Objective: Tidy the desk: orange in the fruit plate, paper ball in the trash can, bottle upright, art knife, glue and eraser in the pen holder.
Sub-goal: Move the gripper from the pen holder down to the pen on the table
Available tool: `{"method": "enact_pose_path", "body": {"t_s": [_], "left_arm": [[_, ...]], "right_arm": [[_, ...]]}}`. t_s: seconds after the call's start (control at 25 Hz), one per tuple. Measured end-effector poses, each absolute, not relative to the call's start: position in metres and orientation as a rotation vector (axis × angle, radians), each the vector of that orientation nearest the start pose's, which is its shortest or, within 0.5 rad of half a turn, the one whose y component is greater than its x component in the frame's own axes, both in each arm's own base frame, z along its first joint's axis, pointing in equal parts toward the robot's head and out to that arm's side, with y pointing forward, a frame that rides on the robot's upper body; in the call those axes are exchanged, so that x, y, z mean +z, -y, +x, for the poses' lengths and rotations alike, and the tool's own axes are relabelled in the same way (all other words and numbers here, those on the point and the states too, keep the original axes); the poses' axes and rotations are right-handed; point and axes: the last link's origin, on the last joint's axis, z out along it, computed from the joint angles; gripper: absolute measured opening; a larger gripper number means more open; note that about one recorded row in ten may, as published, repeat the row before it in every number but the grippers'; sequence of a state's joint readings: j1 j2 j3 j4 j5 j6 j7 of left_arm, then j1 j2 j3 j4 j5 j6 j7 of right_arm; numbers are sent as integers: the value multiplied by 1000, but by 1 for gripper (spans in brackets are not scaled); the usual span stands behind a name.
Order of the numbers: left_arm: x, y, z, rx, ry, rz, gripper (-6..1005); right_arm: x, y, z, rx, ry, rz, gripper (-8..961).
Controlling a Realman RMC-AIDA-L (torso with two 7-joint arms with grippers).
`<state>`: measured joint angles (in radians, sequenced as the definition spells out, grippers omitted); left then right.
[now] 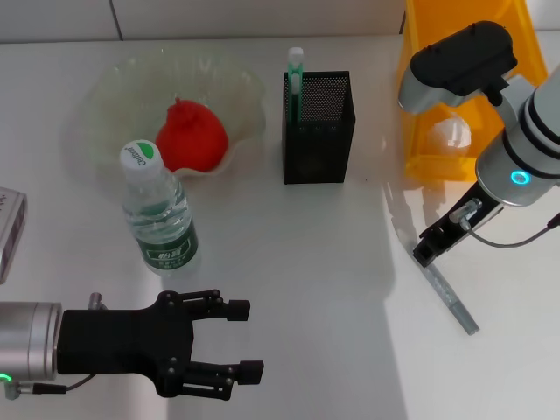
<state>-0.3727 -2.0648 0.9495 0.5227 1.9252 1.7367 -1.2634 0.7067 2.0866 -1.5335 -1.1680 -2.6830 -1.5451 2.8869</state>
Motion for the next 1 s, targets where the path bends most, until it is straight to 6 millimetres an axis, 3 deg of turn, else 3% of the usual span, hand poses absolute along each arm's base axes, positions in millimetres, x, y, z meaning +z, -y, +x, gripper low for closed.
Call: {"method": "enact_pose_path", "body": {"t_s": [1.0], "left_arm": [[-39, -239, -285, -804, 708, -3012, 859]], "right_arm": [[-52, -353, 183, -767, -1123, -2428, 227]]}}
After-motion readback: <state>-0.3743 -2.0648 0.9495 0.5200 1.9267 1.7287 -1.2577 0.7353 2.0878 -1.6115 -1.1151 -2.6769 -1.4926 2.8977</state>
